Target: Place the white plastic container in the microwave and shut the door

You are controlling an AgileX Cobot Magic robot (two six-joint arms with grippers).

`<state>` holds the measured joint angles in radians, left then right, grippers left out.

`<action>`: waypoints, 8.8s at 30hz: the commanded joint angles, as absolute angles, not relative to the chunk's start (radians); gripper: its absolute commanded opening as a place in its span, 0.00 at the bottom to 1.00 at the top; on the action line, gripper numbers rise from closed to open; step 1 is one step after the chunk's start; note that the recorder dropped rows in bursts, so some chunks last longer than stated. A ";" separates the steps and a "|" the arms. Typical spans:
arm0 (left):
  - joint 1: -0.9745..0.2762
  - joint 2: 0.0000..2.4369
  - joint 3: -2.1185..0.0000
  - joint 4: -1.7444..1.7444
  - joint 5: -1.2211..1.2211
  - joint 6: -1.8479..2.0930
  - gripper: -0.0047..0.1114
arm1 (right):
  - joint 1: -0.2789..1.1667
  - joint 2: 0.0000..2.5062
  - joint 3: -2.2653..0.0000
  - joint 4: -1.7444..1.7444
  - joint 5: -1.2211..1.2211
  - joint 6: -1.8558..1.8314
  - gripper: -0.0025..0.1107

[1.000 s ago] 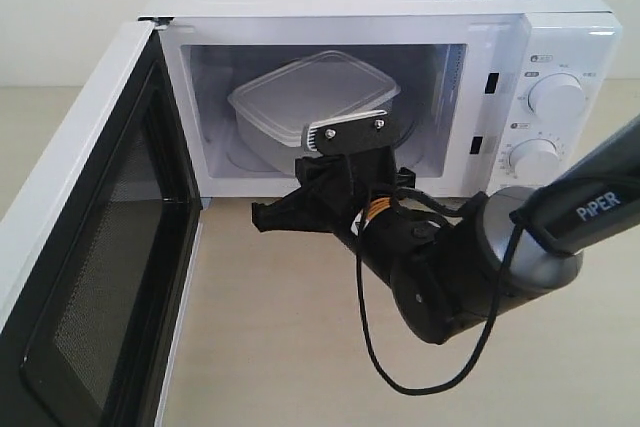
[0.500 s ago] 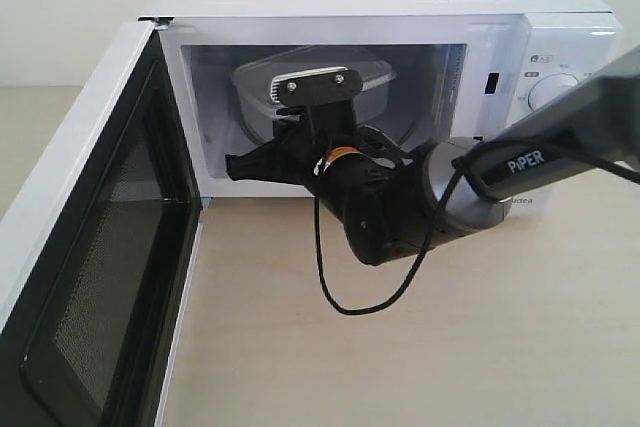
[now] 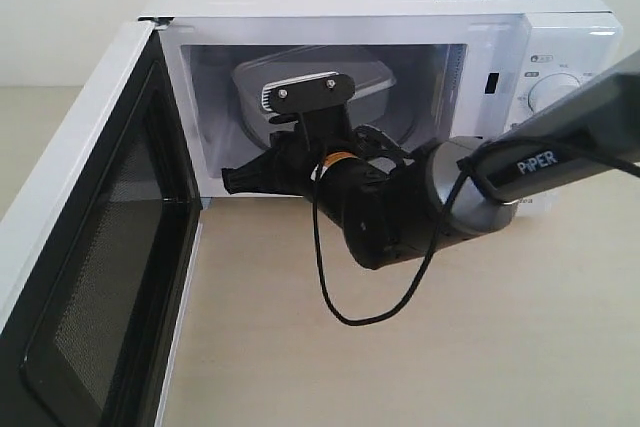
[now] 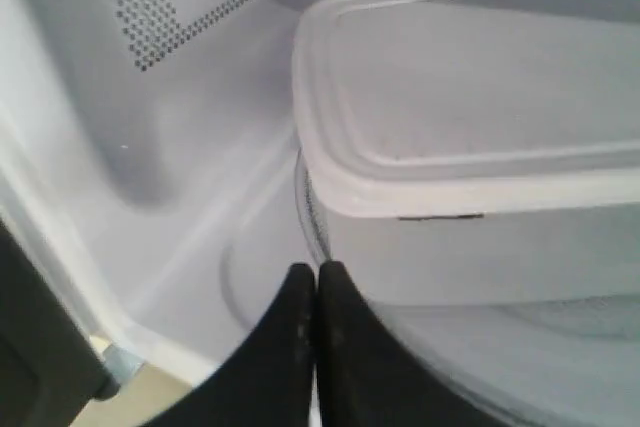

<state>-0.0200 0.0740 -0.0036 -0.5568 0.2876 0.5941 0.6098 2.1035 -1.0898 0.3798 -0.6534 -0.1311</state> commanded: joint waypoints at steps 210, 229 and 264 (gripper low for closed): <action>-0.497 0.833 -1.067 -0.690 0.692 0.938 0.08 | 0.475 1.068 -0.592 0.277 -0.320 -0.178 0.02; -0.497 0.833 -1.067 -0.715 0.712 0.934 0.08 | 0.535 1.137 -0.488 0.393 -0.622 -0.255 0.02; -0.497 0.833 -1.067 -0.752 0.741 0.934 0.08 | 0.639 1.498 -0.613 0.643 -0.874 -0.306 0.02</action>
<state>-0.4895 0.8384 -1.0567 -0.7370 0.7392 0.9442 0.6381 1.4904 -0.5940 0.6240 -0.8548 -0.2903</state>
